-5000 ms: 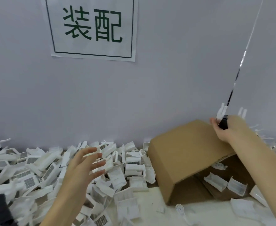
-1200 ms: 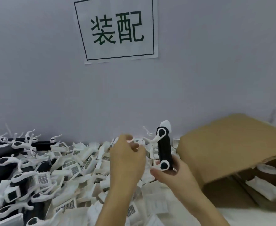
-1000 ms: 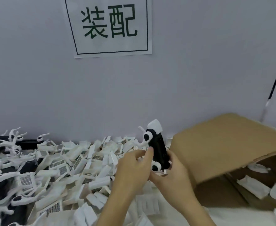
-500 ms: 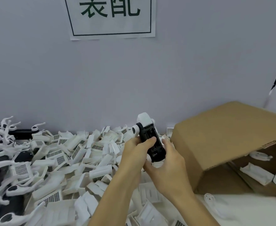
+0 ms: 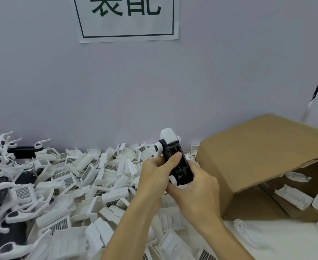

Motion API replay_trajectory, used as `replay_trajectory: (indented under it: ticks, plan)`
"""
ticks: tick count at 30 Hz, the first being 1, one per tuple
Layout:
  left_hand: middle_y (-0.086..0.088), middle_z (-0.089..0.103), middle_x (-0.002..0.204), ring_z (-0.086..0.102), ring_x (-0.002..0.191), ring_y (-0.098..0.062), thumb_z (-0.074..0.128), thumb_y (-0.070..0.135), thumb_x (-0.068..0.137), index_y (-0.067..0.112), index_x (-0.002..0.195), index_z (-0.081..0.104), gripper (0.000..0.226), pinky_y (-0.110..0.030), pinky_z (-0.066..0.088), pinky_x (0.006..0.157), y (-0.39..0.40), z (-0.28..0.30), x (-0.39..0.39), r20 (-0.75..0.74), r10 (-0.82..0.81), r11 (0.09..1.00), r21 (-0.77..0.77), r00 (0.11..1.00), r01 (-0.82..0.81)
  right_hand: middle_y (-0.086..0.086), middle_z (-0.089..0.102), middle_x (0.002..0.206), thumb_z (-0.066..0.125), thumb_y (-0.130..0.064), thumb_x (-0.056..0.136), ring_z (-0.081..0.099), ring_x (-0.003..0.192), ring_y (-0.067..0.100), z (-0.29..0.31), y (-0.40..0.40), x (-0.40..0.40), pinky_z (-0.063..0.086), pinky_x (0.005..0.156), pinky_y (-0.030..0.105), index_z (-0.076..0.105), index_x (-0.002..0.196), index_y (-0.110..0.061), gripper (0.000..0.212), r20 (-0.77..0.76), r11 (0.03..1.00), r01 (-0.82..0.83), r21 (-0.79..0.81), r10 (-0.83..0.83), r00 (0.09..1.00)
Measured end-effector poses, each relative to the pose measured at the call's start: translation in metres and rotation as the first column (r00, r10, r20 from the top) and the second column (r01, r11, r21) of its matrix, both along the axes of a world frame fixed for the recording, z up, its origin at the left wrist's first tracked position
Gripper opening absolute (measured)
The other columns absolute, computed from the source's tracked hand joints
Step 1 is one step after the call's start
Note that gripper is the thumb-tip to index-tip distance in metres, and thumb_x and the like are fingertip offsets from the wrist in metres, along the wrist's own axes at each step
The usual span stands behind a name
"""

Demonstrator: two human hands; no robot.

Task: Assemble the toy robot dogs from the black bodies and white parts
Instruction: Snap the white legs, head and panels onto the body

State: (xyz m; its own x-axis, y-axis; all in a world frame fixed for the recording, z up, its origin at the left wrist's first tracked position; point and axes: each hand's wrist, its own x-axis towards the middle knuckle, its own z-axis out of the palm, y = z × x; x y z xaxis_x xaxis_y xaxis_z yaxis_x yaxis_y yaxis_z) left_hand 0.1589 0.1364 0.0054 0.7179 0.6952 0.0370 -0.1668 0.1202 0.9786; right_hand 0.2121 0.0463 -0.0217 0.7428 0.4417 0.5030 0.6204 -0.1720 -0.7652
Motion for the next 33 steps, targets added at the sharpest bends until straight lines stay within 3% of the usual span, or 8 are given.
replay_trajectory:
  ticks: [6, 10, 12, 15, 18, 23, 28, 33]
  plan:
    - [0.001, 0.080, 0.085, 0.076, 0.082, -0.009, 0.075, 0.016, 0.090, 0.022, 0.089, 0.079, 0.008, -0.012, 0.053, 0.061, -0.002, -0.002, 0.000, 0.008, 0.074, 0.990, 0.120, 0.997, -0.074, -0.023, 0.069, 0.098, 0.081, -0.021, 0.082, 0.064, 0.097, -0.007, -0.003, -0.002, 0.010, 0.050, 0.076, 0.009, 0.060, 0.115, -0.036, 0.042, -0.186, 0.956, -0.292, -0.010, 0.286, 0.940]
    - [-0.002, 0.078, 0.078, 0.075, 0.075, -0.022, 0.079, 0.013, 0.083, 0.027, 0.077, 0.079, 0.016, -0.033, 0.061, 0.061, -0.002, -0.003, -0.001, -0.011, 0.109, 0.950, 0.295, 0.994, -0.100, -0.018, 0.055, 0.141, 0.064, -0.008, 0.093, 0.047, 0.134, -0.002, 0.003, -0.009, 0.020, 0.047, 0.106, 0.025, 0.044, 0.148, -0.025, 0.061, -0.266, 0.936, -0.331, 0.119, 0.351, 0.898]
    - [0.000, 0.074, 0.071, 0.070, 0.066, -0.021, 0.076, 0.016, 0.080, 0.025, 0.075, 0.075, 0.010, -0.044, 0.058, 0.062, -0.001, -0.005, 0.000, -0.047, 0.119, 0.885, 0.457, 0.992, -0.084, -0.016, 0.062, 0.132, 0.064, -0.006, 0.094, 0.053, 0.128, -0.001, 0.008, -0.013, 0.024, 0.052, 0.095, 0.020, 0.053, 0.139, -0.030, 0.052, -0.254, 0.915, -0.328, 0.234, 0.383, 0.888]
    - [0.016, 0.060, 0.055, 0.053, 0.052, -0.005, 0.076, 0.017, 0.079, 0.033, 0.061, 0.061, 0.029, -0.020, 0.040, 0.053, -0.003, -0.009, 0.002, -0.136, 0.124, 0.726, 0.687, 0.983, 0.003, -0.012, 0.067, 0.119, 0.080, -0.024, 0.084, 0.063, 0.107, -0.007, 0.014, -0.015, 0.029, 0.054, 0.082, 0.012, 0.054, 0.132, -0.028, 0.055, -0.330, 0.912, -0.246, 0.329, 0.355, 0.875]
    - [0.023, 0.059, 0.058, 0.053, 0.055, -0.003, 0.080, 0.018, 0.081, 0.036, 0.068, 0.058, 0.032, -0.014, 0.037, 0.054, -0.006, -0.012, 0.004, -0.182, 0.109, 0.616, 0.784, 0.977, 0.078, -0.006, 0.071, 0.101, 0.086, -0.031, 0.076, 0.069, 0.084, -0.001, 0.015, -0.015, 0.033, 0.057, 0.068, 0.017, 0.064, 0.121, -0.022, 0.051, -0.367, 0.943, -0.091, 0.319, 0.212, 0.906]
    - [0.026, 0.058, 0.058, 0.053, 0.055, 0.000, 0.079, 0.016, 0.083, 0.038, 0.066, 0.056, 0.036, -0.012, 0.037, 0.054, -0.006, -0.012, 0.004, -0.189, 0.094, 0.597, 0.796, 0.977, 0.097, -0.011, 0.073, 0.082, 0.090, -0.036, 0.071, 0.071, 0.078, 0.010, 0.013, -0.016, 0.036, 0.063, 0.072, 0.039, 0.073, 0.103, -0.033, 0.037, -0.305, 0.960, -0.028, 0.279, 0.117, 0.945]
    - [0.027, 0.062, 0.064, 0.058, 0.062, 0.003, 0.078, 0.018, 0.086, 0.029, 0.082, 0.068, 0.016, -0.009, 0.040, 0.058, -0.009, -0.011, 0.006, -0.163, 0.084, 0.611, 0.787, 0.983, 0.078, -0.007, 0.076, 0.081, 0.090, -0.033, 0.071, 0.073, 0.075, 0.011, 0.011, -0.014, 0.039, 0.057, 0.063, 0.022, 0.075, 0.098, -0.032, 0.031, -0.352, 0.909, 0.049, 0.413, 0.111, 0.929]
    - [0.020, 0.070, 0.079, 0.064, 0.079, 0.002, 0.072, 0.017, 0.090, 0.028, 0.092, 0.068, 0.012, -0.011, 0.045, 0.066, -0.011, -0.012, 0.007, -0.039, 0.184, 0.624, 0.777, 0.982, -0.086, -0.005, 0.073, 0.111, 0.083, -0.052, 0.064, 0.073, 0.091, 0.002, 0.020, -0.015, 0.036, 0.058, 0.070, 0.016, 0.057, 0.132, -0.030, 0.075, -0.429, 0.885, -0.088, 0.458, 0.306, 0.850]
